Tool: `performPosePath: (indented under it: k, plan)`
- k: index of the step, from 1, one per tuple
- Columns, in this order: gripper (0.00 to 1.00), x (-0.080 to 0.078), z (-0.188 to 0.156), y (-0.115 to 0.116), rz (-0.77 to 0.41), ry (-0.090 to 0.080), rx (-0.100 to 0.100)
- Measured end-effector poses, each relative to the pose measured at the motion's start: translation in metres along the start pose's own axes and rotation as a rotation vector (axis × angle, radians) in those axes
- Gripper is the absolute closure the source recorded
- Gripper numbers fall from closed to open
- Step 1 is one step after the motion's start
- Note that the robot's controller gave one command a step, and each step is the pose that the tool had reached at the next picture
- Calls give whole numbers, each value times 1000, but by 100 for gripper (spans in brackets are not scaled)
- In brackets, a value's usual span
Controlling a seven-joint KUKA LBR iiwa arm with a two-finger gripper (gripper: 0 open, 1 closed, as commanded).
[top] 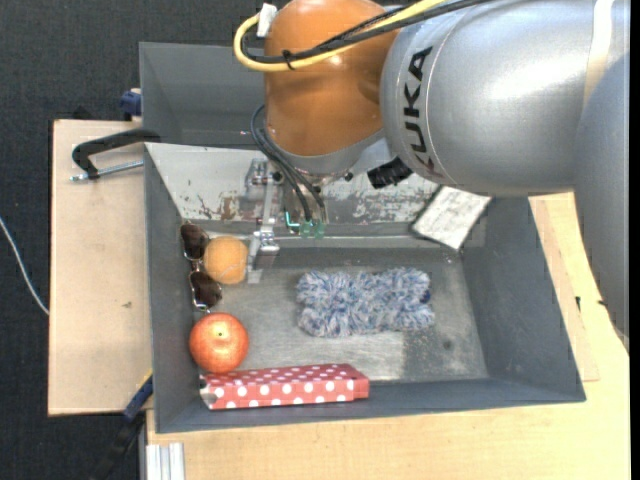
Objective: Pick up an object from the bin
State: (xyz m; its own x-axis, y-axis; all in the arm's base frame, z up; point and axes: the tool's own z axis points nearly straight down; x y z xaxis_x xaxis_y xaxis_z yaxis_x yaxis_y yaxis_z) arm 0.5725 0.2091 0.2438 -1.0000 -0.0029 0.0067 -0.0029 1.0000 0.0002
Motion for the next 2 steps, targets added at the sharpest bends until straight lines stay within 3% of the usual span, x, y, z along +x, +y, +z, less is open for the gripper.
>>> performPosePath:
  k: [1,2]
  plan:
    - [0,-6,24,-2,-4,-19,-5]
    - [100,-21,124,-8,-14,-38,-9]
